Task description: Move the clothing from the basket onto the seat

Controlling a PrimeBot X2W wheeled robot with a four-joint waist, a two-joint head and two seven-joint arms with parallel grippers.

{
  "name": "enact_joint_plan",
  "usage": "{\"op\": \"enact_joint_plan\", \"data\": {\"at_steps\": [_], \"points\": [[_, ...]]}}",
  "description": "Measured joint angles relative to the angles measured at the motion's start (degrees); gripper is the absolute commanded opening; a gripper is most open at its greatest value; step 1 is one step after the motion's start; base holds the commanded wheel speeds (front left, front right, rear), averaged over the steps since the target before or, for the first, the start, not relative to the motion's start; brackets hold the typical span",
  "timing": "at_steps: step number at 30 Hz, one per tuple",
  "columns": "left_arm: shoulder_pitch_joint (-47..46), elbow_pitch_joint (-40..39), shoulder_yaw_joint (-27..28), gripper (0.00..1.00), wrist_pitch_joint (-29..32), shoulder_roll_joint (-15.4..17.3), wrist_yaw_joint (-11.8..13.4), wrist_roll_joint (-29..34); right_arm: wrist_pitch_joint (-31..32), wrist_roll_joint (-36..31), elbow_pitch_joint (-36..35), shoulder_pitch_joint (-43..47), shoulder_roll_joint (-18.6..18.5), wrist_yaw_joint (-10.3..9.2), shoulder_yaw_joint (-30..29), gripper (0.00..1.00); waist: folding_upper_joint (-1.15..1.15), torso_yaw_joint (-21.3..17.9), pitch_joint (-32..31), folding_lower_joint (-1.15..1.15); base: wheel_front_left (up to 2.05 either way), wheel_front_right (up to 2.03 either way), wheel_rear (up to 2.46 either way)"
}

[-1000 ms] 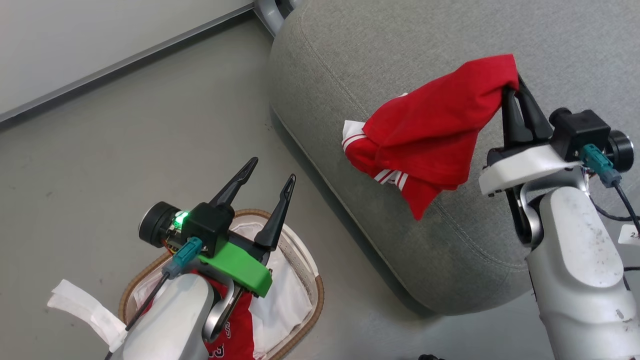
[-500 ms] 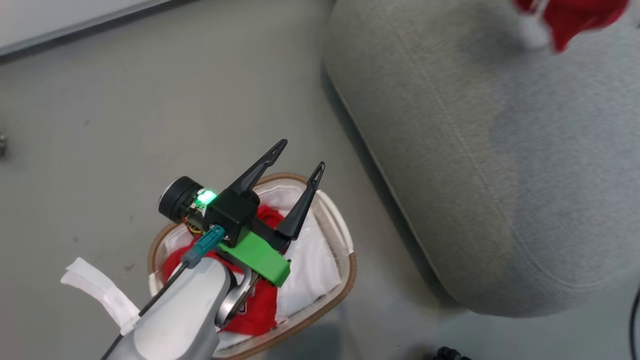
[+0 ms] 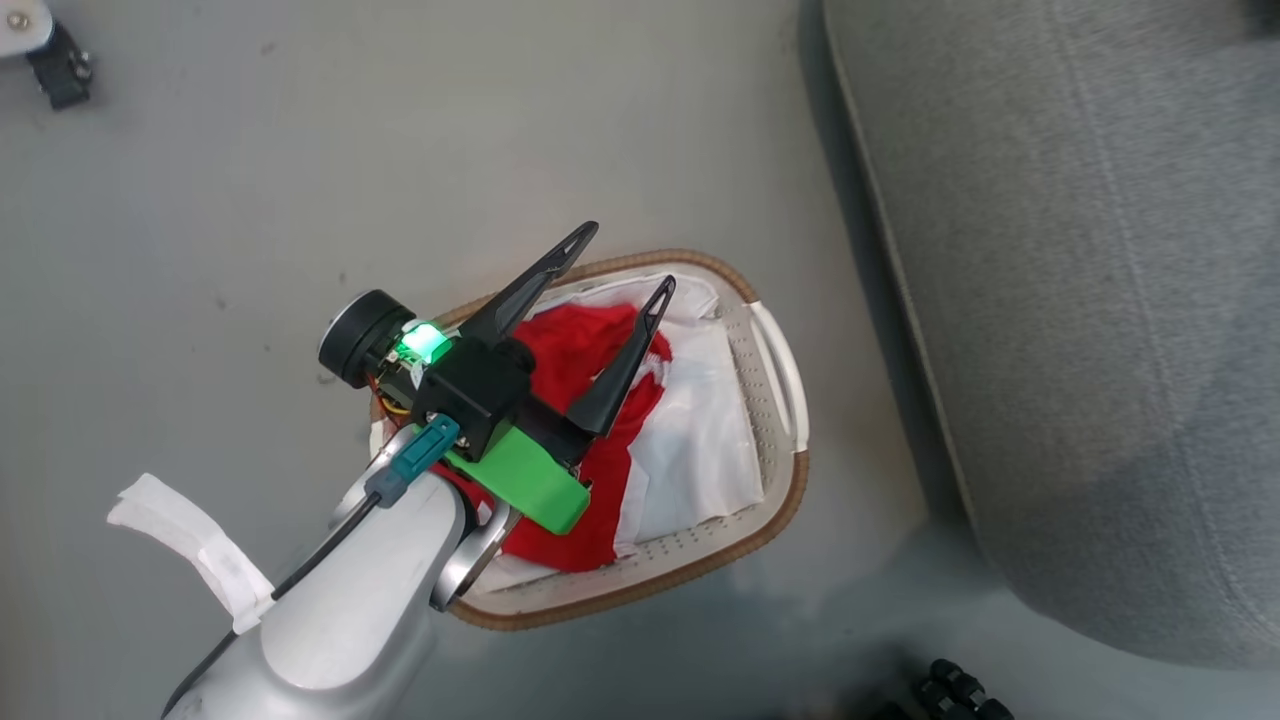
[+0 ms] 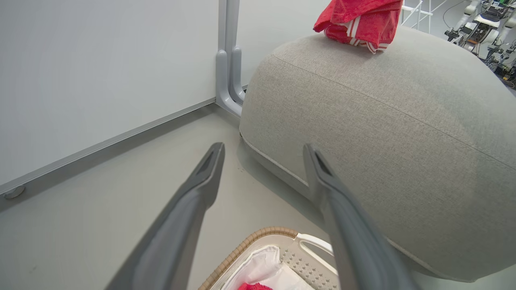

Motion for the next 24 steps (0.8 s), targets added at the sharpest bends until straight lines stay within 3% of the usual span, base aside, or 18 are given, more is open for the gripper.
{"op": "enact_joint_plan", "data": {"at_steps": [9,10,11,12,13,24], "points": [[0.0,1.05,0.1,1.0,0.0,0.6,0.0,-0.11,-0.65,-2.56,8.97,5.44,1.91,0.0,-0.16,0.0,0.0,2.28,4.14,0.0,0.0,0.0,0.0],[0.01,1.24,0.13,1.0,0.0,0.62,0.0,-0.13,-1.2,-2.64,9.56,5.48,1.97,0.0,-0.1,0.11,0.0,2.22,4.08,0.0,0.0,0.0,0.0],[0.01,1.41,0.16,1.0,0.0,0.63,0.0,-0.24,-1.74,-2.64,9.98,5.48,1.98,0.0,-0.12,0.41,0.0,2.15,3.93,0.0,0.0,0.0,0.0],[0.03,1.58,0.18,1.0,0.0,0.65,0.0,-0.33,-2.11,-2.63,10.32,5.48,1.97,0.0,-0.07,0.45,0.0,2.06,3.75,0.0,0.0,0.0,0.0],[0.07,1.85,0.23,1.0,0.0,0.67,0.0,-0.55,-2.68,-2.6,10.68,5.53,2.1,0.0,0.15,1.0,0.0,1.9,3.47,0.0,0.0,0.0,0.0],[2.16,3.63,4.22,1.0,0.0,-0.04,0.0,-1.86,-5.45,-0.26,13.7,9.65,4.91,0.0,6.94,1.0,0.0,0.36,-2.4,-0.01,0.0,0.0,0.0]]}}
